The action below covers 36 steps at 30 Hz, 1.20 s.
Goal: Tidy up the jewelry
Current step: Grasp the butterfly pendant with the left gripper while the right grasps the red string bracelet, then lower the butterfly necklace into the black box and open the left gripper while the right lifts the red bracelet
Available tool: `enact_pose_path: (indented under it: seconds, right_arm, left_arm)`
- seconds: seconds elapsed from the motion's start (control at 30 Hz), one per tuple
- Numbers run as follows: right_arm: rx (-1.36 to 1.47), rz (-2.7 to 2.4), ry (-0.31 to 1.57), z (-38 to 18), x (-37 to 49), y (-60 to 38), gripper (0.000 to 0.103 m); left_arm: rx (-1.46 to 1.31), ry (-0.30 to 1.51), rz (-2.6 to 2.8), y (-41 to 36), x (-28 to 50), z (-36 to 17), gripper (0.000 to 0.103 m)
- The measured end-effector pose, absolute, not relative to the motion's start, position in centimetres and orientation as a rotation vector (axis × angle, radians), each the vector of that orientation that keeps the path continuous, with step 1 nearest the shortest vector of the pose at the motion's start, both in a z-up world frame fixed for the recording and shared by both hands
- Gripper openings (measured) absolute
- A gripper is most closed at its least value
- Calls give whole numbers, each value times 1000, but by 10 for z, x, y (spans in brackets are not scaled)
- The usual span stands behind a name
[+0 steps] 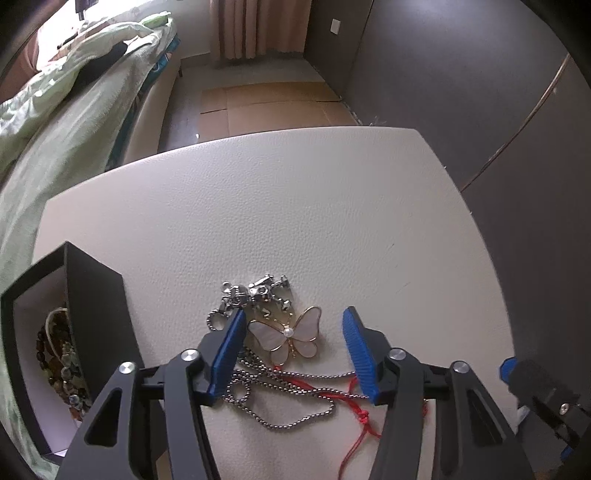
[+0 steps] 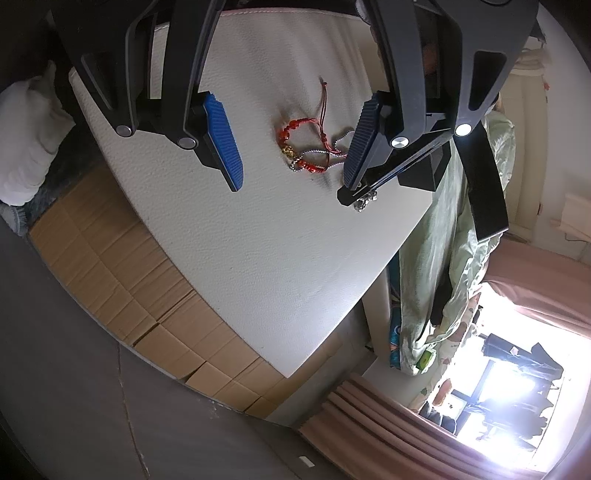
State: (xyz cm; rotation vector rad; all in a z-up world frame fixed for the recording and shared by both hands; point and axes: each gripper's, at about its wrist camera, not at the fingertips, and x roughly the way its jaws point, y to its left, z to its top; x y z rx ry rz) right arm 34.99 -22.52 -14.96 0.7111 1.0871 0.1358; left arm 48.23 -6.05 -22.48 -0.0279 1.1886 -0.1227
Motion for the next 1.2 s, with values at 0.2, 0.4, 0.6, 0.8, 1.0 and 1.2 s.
enact_pose_path:
  seconds: [0.2, 0.4, 0.6, 0.8, 1.0, 1.2]
  right_arm:
    - [680, 122, 1111, -152, 351, -221, 58]
    - [612, 131, 1173, -160, 355, -208, 40]
    - [484, 151, 1246, -172, 363, -186, 26]
    - [360, 155, 1264, -175, 364, -161, 26]
    - [209, 125, 1280, -180, 367, -138, 21]
    - [116, 80, 1268, -182, 366, -129, 8]
  left_arm:
    - [-20, 1194, -111, -58, 484, -224, 37]
    - [-107, 1155, -164, -45, 477, -206, 37]
    - [-193, 1101, -190, -23, 464, -185, 37]
    - [-260, 1050, -206, -2, 452, -167, 37]
    - [-294, 1028, -211, 11, 439, -161, 37]
    - [-341, 1008, -200, 28, 430, -158, 37]
